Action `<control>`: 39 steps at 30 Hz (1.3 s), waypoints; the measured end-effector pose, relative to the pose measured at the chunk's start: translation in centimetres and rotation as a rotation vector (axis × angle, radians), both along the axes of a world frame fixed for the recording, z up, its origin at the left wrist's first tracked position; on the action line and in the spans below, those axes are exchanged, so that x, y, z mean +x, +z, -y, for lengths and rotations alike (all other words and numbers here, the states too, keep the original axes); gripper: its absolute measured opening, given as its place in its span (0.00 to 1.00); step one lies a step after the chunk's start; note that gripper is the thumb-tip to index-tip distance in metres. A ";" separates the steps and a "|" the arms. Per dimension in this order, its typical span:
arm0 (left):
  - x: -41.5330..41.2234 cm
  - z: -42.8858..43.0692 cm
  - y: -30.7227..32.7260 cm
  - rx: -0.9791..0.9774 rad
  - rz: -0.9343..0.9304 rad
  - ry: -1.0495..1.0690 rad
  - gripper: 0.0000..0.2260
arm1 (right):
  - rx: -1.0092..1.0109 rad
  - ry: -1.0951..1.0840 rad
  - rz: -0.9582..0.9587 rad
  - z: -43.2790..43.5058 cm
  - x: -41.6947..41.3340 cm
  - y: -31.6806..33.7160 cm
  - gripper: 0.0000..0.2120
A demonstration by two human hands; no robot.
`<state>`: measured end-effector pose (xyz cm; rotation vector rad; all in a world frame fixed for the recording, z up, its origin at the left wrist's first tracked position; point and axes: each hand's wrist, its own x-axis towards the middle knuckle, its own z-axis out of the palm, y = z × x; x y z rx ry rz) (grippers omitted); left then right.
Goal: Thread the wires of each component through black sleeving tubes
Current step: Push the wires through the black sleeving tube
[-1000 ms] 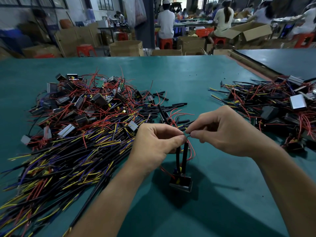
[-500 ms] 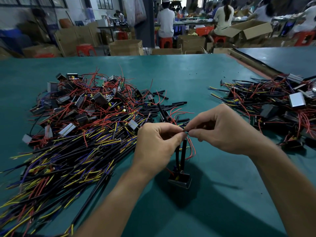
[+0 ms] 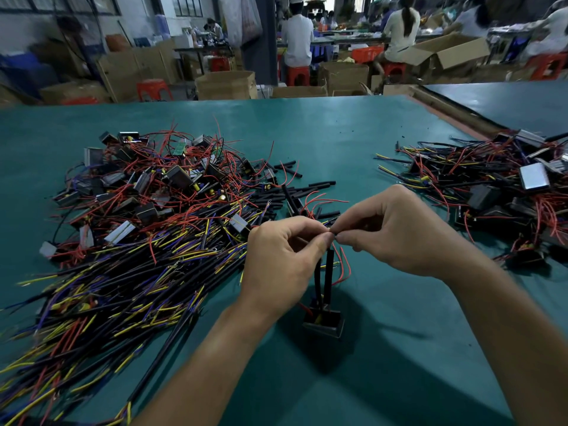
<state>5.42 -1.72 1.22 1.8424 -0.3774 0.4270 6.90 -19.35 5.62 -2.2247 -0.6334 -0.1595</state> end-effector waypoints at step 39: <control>0.0 -0.9 1.1 -0.268 -0.361 -0.233 0.07 | -0.022 -0.007 -0.002 0.1 -0.2 0.0 0.08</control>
